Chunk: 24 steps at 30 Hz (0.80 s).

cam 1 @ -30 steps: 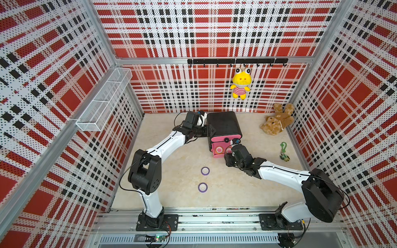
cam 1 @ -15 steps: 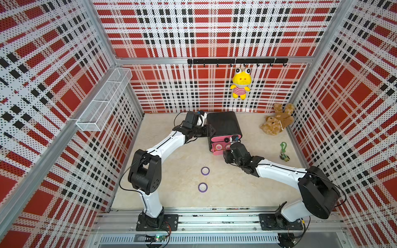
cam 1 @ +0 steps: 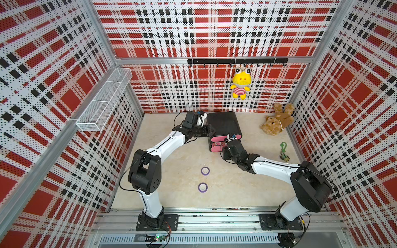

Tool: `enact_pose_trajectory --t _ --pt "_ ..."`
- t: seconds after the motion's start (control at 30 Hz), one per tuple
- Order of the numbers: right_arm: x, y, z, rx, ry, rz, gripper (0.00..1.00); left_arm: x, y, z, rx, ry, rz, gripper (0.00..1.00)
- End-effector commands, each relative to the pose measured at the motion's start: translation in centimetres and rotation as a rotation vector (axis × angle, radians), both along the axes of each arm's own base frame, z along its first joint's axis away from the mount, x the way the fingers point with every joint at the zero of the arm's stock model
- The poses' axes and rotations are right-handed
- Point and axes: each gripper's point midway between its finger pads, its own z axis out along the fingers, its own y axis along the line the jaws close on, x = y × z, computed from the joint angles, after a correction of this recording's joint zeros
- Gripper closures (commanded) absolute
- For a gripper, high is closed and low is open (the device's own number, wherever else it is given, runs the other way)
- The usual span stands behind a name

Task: Place the transparent tape into the drawer according to color
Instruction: Close the drawer of the storage box.

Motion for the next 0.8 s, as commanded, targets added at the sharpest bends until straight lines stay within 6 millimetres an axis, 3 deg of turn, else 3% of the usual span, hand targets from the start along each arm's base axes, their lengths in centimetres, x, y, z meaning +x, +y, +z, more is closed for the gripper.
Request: enact_pose_trajectory --t 0.0,0.77 --pt "1.1 0.8 1.3 0.007 -0.058 -0.004 0.51 -0.7 -0.5 -1.1 -0.003 0.024 -0.04 0.4" --pt "3.4 1.2 1.7 -0.007 -0.114 -0.032 0.51 -1.1 -0.7 -0.9 -0.012 0.023 -0.06 0.41"
